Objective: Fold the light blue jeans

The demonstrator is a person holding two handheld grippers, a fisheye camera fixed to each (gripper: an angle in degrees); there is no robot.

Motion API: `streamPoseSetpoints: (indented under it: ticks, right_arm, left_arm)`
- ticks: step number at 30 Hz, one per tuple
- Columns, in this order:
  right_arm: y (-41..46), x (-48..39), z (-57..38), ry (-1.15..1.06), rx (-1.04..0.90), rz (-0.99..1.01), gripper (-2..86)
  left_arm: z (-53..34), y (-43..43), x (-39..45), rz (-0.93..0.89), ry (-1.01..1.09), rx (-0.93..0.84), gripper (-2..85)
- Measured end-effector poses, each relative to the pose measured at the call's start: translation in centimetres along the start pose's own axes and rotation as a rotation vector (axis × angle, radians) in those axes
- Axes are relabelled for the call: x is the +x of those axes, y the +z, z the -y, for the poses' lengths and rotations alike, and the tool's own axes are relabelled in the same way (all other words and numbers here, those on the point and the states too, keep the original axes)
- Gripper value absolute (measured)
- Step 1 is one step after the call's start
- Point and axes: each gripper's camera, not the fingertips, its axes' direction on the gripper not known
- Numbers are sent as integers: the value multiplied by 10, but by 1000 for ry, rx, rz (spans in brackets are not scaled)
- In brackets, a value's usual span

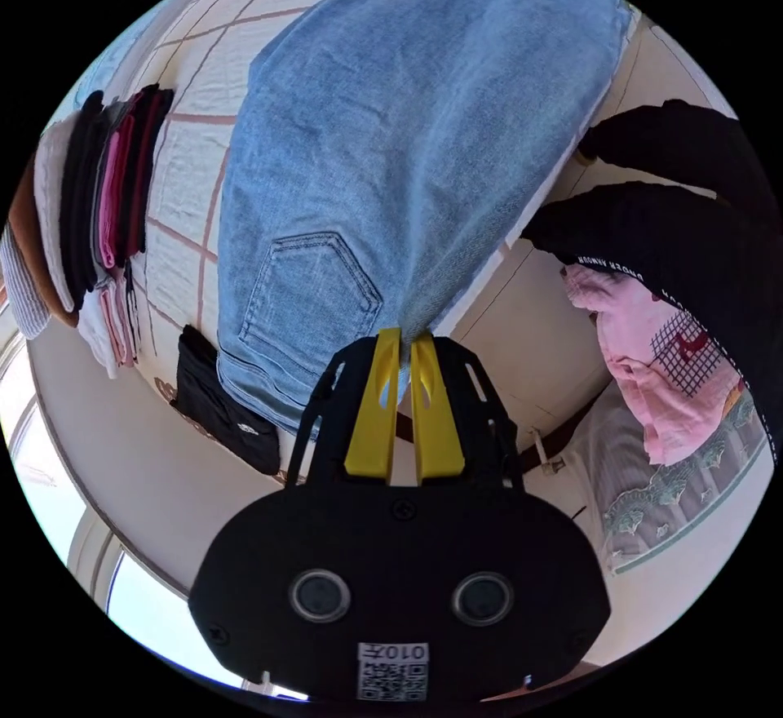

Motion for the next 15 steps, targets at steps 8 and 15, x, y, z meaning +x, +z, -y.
streamPoseSetpoints:
  ticks: [8, 15]
  right_arm:
    - [30, 28, -22, 122, 12, 154, 47]
    - [52, 74, -63, 308, 20, 308, 35]
  left_arm:
    - [-11, 39, 4, -130, -83, -144, 47]
    - [-89, 50, 1, -346, -524, -20, 65]
